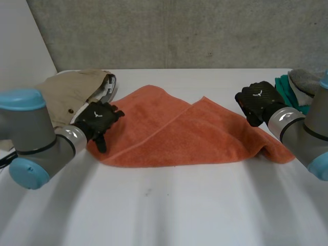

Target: Fold the laundry.

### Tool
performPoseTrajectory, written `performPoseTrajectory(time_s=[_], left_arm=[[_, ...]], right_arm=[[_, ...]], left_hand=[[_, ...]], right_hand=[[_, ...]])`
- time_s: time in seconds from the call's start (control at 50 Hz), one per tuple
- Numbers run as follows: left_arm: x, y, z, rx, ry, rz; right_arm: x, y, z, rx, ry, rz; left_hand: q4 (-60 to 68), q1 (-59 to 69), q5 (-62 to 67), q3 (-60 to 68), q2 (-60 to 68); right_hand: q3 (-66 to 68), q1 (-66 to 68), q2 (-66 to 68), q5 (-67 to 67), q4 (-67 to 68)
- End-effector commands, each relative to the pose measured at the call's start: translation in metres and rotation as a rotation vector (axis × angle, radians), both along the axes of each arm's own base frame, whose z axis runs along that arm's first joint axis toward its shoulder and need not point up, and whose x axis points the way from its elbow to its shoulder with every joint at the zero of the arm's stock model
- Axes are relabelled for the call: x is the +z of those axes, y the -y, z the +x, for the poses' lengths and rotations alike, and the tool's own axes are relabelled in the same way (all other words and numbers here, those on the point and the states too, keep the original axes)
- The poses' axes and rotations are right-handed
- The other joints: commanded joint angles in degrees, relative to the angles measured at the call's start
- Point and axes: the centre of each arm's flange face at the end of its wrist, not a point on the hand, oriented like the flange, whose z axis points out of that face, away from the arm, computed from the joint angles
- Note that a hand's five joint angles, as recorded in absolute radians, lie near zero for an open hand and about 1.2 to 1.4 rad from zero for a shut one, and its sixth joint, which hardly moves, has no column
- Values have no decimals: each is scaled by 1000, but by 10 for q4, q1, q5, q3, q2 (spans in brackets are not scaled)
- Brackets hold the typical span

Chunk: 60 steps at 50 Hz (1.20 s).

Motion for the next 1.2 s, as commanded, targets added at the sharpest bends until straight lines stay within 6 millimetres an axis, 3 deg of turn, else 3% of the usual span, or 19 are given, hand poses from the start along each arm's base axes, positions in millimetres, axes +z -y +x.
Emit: performPoseTrajectory(time_s=[0.02,0.1,0.16,0.3,0.42,0.46,0.5,0.54,0.64,0.72,0.88,1.02,1.2], left_arm=[[26,-2,10,30,-20,-8],[43,-11,18,41,-40,47],[49,-14,26,47,-63,91],[41,-20,36,30,-101,173],[30,-26,42,35,-101,219],[27,-28,43,36,-101,234],[24,-29,44,40,-100,246],[22,-30,45,45,-96,248],[14,-32,45,43,-83,260],[5,-34,41,37,-70,282],[-12,-32,33,46,-44,315],[-19,-28,24,52,-26,304],[-20,-28,8,40,-34,273]], right_arm=[[-1,-6,-8,-10,-35,88],[-5,-16,-22,-36,-86,195],[-12,-21,-29,-40,-113,250],[-31,-16,-33,-20,-110,203],[-58,-7,-36,-10,-184,144],[-66,-2,-36,-13,-208,108],[-70,2,-36,-25,-218,84],[-71,7,-37,-45,-218,60],[-74,-3,-38,-50,-189,100],[-42,-20,-36,-37,-147,54],[-9,-41,-32,-48,-43,43],[6,-50,-25,-44,38,52],[9,-60,-25,-39,30,80]], left_hand=[[-13,-8,-26,-19,-17],[-13,-8,-26,-19,-17],[-13,-8,-26,-19,-17],[-13,-8,-26,-19,-17],[-13,-8,-26,-19,-17],[-13,-8,-26,-19,-17],[-13,-8,-26,-19,-17],[-13,-8,-26,-19,-17],[23,27,10,17,18],[122,126,109,116,117],[250,254,237,244,245],[265,270,252,259,260],[419,423,405,412,414]], right_hand=[[-127,-107,-125,-121,-130],[-275,-255,-273,-269,-278],[-306,-286,-303,-300,-309],[-344,-324,-342,-338,-348],[-373,-353,-371,-367,-376],[-336,-316,-334,-330,-340],[-219,-199,-217,-213,-222],[85,105,87,91,82],[119,138,121,124,115],[119,138,121,124,115],[119,138,121,124,115],[119,138,121,124,115],[119,138,121,124,115]])
